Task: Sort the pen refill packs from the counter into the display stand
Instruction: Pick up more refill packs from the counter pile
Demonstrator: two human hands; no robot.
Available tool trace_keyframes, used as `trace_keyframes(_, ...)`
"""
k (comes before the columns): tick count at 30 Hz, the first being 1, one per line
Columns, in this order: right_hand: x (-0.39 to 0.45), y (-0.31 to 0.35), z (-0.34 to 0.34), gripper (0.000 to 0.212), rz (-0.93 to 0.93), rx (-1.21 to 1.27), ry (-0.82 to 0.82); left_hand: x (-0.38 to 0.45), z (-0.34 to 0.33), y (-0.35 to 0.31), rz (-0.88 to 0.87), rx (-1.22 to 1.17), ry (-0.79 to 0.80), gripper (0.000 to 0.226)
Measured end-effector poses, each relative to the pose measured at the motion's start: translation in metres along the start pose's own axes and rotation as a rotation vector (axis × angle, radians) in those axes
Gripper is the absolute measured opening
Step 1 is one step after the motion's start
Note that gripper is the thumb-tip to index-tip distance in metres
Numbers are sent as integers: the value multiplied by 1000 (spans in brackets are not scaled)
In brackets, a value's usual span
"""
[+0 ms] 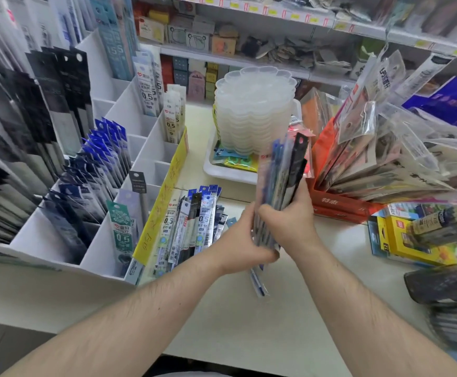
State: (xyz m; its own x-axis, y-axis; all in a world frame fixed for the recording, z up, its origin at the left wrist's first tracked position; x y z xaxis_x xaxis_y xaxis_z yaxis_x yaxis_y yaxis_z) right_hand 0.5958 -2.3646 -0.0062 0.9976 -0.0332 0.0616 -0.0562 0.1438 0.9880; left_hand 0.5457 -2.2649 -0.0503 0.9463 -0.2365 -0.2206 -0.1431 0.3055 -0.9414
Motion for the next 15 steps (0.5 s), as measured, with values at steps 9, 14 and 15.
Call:
trace_keyframes(9,-26,-27,5,72,80,40,-116,24,-3,8,-160,125,-163,88)
trace_keyframes(14,-41,-63,7,66,-55,-16,-107,16,-14,29,-113,76,-127,84)
trace_keyframes(15,-42,-69,7,63,-97,-40,-105,15,-14,32,-104,103,-127,82)
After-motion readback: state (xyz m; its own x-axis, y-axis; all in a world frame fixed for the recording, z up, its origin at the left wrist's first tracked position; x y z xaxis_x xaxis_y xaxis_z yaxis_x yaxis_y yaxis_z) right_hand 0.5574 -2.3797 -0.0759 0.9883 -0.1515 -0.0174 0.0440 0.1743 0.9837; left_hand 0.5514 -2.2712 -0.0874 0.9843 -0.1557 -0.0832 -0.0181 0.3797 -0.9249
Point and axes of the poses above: each hand's wrist, its own x-axis towards the middle knuckle, its own z-axis out of the back of the hand, y = z × x, the point moved 6 cm from there along x, towards the middle knuckle, and after that the axes turned 9 degrees about x, right-handed, at the moved point
